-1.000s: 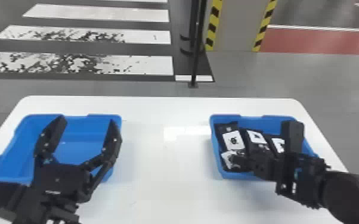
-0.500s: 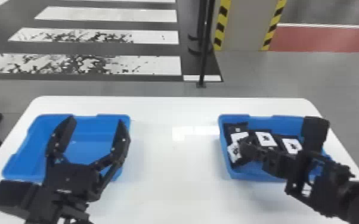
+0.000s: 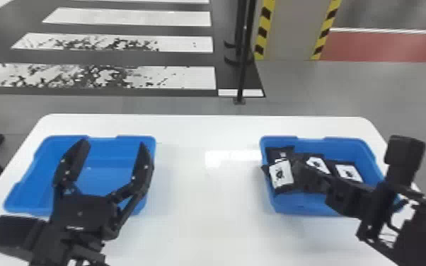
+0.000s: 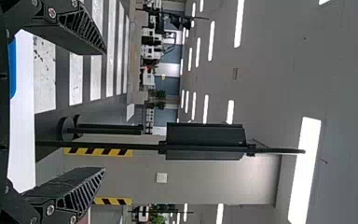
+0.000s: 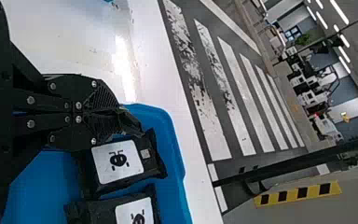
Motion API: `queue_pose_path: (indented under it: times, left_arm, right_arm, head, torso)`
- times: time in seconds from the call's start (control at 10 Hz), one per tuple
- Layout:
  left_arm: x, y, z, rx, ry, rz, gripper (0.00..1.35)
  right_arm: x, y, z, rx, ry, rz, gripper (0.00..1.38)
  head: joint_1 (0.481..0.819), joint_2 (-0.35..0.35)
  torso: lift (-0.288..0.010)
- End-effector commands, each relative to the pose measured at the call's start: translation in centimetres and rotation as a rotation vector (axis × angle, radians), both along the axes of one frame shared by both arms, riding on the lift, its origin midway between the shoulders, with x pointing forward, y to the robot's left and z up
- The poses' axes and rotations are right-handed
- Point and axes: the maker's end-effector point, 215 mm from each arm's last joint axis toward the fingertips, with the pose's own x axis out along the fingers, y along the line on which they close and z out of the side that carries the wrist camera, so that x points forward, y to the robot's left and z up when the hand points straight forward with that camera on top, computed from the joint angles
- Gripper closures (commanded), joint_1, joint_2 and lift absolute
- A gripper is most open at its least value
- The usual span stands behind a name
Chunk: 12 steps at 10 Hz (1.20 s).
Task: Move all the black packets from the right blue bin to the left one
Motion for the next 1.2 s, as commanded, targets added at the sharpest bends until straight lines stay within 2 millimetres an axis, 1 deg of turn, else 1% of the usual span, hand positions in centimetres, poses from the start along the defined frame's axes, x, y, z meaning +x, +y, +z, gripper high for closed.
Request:
queue_pose_path:
  times: [0.0,0.2,0.3,0.4,0.5,0.6,0.7,0.8,0.9,1.0,1.1]
  left_arm:
    - [0.0,0.0,-0.1,-0.003,0.0,0.001,0.15]
    - [-0.1,0.1,0.0,-0.01,-0.006,0.003,0.15]
    - [-0.1,0.2,-0.4,-0.035,0.002,0.002,0.15]
    - [-0.1,0.4,-0.5,-0.051,0.004,0.006,0.15]
    - [-0.1,0.4,-0.3,-0.059,-0.002,0.005,0.15]
    - [-0.1,0.3,-0.1,-0.062,-0.009,0.003,0.15]
    - [-0.1,0.1,0.0,-0.073,-0.01,-0.002,0.15]
    - [-0.1,-0.2,-0.1,-0.12,0.0,-0.011,0.15]
    - [-0.1,-0.8,-0.4,-0.22,0.021,-0.036,0.15]
    - [-0.1,-1.4,-0.6,-0.349,0.042,-0.059,0.15]
    - [-0.2,-2.0,-1.0,-0.499,0.068,-0.085,0.15]
  right_arm:
    - [-1.4,1.9,4.0,0.049,-0.065,0.045,1.18]
    - [-2.3,6.2,7.8,0.236,-0.115,0.155,1.18]
    - [-2.1,7.6,9.6,0.373,-0.148,0.197,1.18]
    - [-0.9,8.1,10.4,0.518,-0.168,0.238,1.18]
    - [-0.3,8.4,10.1,0.616,-0.157,0.262,1.18]
    - [-0.1,9.0,10.0,0.69,-0.146,0.285,1.18]
    - [0.0,10.0,9.9,0.793,-0.126,0.322,1.18]
    - [-1.0,12.5,10.4,0.907,-0.087,0.391,1.18]
    - [-2.4,14.5,10.5,0.971,-0.036,0.464,1.18]
    - [-3.4,15.7,10.9,0.999,-0.009,0.505,1.18]
    - [-3.6,16.0,10.8,0.997,-0.005,0.514,1.18]
  head:
    - [0.695,-0.04]
    - [0.695,-0.011]
    - [0.695,0.021]
    - [0.695,0.049]
    - [0.695,0.072]
    - [0.695,0.079]
    - [0.695,0.081]
    - [0.695,0.087]
    - [0.695,0.104]
    - [0.695,0.13]
    - [0.695,0.141]
  torso:
    - [-0.14]
    - [-0.14]
    - [-0.14]
    - [-0.14]
    - [-0.14]
    - [-0.14]
    - [-0.14]
    - [-0.14]
    - [-0.14]
    - [-0.14]
    - [-0.14]
